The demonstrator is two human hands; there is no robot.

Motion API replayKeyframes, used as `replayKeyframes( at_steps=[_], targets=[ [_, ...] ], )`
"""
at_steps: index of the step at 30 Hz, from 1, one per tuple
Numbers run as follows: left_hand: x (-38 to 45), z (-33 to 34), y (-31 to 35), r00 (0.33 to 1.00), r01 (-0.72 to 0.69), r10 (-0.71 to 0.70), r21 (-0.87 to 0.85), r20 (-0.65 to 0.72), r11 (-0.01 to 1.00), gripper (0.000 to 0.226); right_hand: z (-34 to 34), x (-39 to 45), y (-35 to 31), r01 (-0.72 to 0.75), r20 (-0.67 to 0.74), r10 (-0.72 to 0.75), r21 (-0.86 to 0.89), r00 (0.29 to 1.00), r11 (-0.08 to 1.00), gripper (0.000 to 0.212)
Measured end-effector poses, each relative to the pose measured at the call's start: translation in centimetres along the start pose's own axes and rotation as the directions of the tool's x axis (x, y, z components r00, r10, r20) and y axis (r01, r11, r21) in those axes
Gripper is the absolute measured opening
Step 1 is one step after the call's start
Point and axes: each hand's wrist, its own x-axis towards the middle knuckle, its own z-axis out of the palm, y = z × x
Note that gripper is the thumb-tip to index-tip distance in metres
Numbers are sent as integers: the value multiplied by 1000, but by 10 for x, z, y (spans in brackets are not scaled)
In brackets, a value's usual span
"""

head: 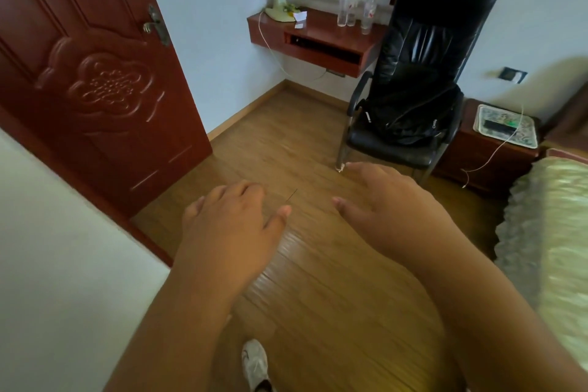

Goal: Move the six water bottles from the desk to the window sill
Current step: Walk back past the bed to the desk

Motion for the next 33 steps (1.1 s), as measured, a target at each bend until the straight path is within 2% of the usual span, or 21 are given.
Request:
replayKeyframes(
  at_steps=[7,10,14,18,24,33],
  targets=[
    [95,-9,-27,990,-138,137,-61,-28,988,59,-10,64,-25,-111,-66,109,-26,992,993,74],
    [135,-17,-45,983,-169,161,-83,-90,982,59,-14,94,-45,-121,-110,118,-24,987,992,73],
    [174,-19,-69,977,-200,193,-66,-95,978,59,-5,127,-64,-145,-142,140,-25,980,989,73],
    [205,-14,-89,979,-200,198,-70,-40,977,59,10,152,-76,-180,-130,176,-20,976,983,73],
    [242,-15,-103,981,-193,191,-77,-28,978,58,12,197,-88,-169,-120,166,-17,979,985,73],
    [315,-18,-80,989,-147,146,-13,-35,989,57,-6,280,-70,-92,-108,92,5,990,996,74]
  ],
)
